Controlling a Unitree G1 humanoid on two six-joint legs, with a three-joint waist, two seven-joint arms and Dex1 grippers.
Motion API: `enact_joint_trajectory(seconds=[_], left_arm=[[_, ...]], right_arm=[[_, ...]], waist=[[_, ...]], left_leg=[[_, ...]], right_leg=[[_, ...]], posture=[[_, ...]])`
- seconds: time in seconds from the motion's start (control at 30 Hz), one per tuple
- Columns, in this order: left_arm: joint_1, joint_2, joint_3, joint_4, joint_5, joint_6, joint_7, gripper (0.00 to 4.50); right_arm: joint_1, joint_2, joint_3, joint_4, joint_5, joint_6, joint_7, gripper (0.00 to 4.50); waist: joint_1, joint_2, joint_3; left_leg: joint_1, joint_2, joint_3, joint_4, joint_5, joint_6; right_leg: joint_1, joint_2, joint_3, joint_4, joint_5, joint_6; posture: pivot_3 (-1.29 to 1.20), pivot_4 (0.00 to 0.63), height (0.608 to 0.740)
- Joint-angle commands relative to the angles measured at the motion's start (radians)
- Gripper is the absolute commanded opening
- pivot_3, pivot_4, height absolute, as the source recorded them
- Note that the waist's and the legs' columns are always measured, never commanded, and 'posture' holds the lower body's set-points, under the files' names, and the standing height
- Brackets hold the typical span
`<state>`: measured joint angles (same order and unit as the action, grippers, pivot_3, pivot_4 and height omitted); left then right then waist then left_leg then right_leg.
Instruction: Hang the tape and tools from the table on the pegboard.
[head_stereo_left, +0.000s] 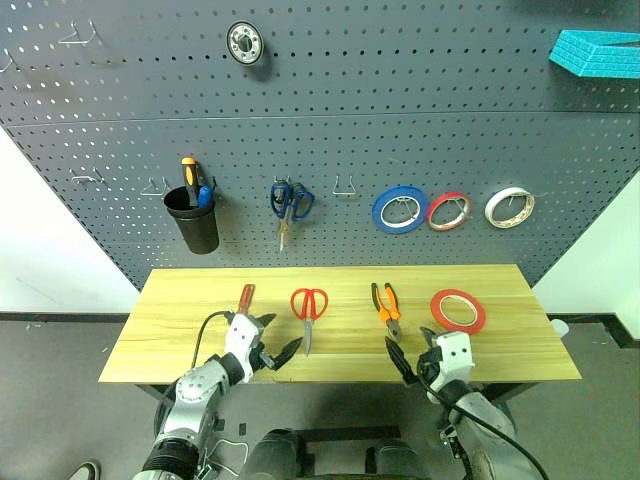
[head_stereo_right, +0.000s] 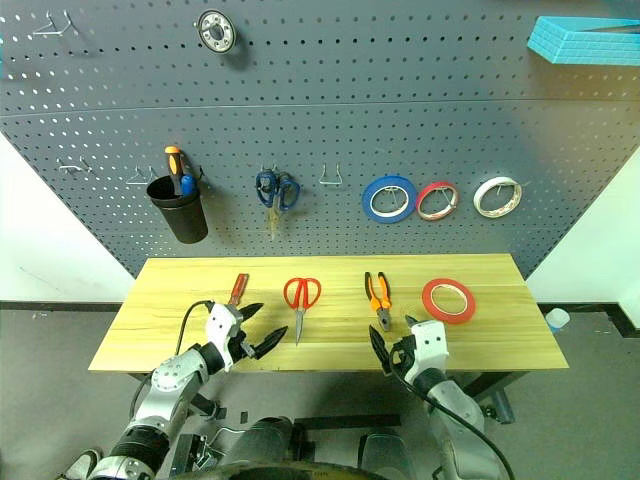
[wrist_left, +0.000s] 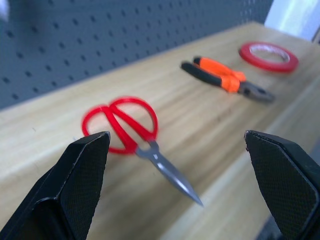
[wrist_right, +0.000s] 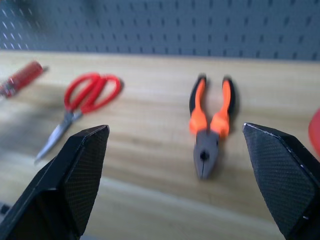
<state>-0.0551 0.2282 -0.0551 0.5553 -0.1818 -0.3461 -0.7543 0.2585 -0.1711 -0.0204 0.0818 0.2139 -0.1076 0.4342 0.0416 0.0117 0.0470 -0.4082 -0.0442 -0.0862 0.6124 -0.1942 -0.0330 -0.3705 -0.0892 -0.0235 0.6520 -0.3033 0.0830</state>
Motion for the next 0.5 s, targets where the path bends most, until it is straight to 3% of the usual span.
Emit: enact_joint_trajectory(seconds=[0.03, 0.27, 0.5], left_arm=[[-0.019, 0.01, 0.016, -0.066, -0.014, -0.012, -0.004, 4.49], [-0.002, 0.109, 0.018, -0.369, -0.064, 0.183, -0.042, 4.49], [-0.066, 0.22, 0.004, -0.471, -0.068, 0.324, -0.093, 4.49]], right_arm=[[-0.005, -0.007, -0.008, -0.101, 0.029, -0.037, 0.025, 4.5], [0.045, -0.112, 0.009, -0.374, 0.074, 0.152, 0.066, 4.5], [-0.035, -0.141, 0.014, -0.406, 0.007, 0.31, -0.028, 4.5]], waist=[[0.0, 0.0, 0.0], [0.0, -0.001, 0.0], [-0.001, -0.001, 0.0]], left_leg=[[0.0, 0.0, 0.0, 0.0, 0.0, 0.0], [0.0, 0.0, 0.0, 0.0, 0.0, 0.0], [0.0, 0.001, 0.0, 0.0, 0.0, 0.0]], right_leg=[[0.0, 0.0, 0.0, 0.0, 0.0, 0.0], [0.0, 0.0, 0.0, 0.0, 0.0, 0.0], [0.0, 0.0, 0.001, 0.0, 0.0, 0.0]], posture=[[0.05, 0.0, 0.703], [0.04, 0.0, 0.703], [0.05, 0.0, 0.703]])
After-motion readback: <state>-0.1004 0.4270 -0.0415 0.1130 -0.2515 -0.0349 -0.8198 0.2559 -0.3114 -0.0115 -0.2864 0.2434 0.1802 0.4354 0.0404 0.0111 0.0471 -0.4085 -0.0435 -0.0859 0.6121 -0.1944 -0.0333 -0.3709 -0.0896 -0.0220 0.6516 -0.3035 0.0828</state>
